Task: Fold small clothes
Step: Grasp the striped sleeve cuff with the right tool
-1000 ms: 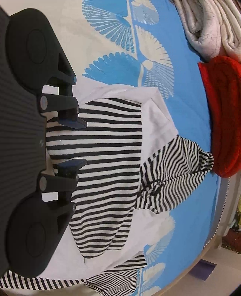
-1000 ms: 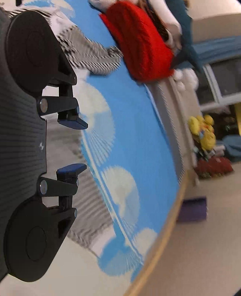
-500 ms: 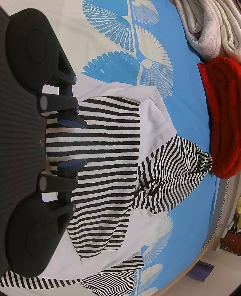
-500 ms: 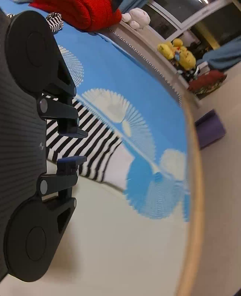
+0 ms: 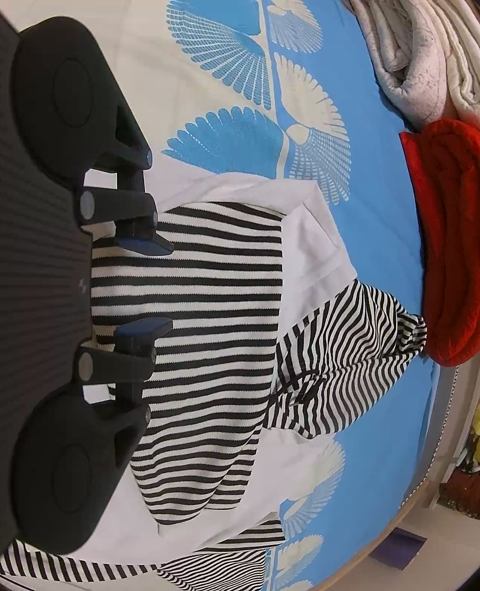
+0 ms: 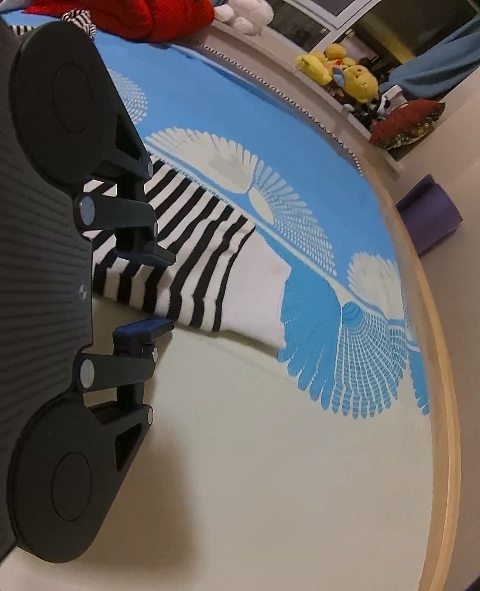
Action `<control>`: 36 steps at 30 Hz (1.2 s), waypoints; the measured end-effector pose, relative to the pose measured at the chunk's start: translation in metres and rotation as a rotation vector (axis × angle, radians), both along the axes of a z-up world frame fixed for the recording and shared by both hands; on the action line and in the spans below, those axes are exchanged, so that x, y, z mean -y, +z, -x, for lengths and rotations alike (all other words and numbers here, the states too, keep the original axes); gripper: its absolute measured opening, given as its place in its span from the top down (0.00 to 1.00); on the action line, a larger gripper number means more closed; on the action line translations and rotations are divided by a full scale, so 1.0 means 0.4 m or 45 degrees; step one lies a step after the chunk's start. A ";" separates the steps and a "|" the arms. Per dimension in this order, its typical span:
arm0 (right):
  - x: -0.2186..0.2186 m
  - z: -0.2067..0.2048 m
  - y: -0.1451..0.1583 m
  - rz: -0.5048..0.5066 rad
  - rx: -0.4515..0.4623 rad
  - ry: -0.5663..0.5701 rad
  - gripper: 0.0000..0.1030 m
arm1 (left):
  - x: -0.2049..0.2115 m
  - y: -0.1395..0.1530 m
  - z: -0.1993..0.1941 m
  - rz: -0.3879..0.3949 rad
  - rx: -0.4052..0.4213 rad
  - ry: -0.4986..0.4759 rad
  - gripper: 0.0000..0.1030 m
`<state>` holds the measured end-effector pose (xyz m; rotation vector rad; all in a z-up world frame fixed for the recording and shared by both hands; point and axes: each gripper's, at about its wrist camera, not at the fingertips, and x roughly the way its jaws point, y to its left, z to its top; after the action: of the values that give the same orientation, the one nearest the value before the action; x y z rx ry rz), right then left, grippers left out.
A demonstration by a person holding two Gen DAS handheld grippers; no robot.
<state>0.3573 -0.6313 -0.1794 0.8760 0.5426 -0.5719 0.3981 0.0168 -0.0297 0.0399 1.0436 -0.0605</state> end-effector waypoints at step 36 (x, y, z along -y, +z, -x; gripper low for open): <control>-0.073 0.001 0.087 0.257 -0.138 -0.148 0.95 | -0.019 0.016 0.002 0.043 -0.004 0.033 0.60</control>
<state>0.3568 -0.6020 -0.1447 0.6909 0.5238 -0.7697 0.3973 0.0244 -0.0232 -0.0048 1.0455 -0.0547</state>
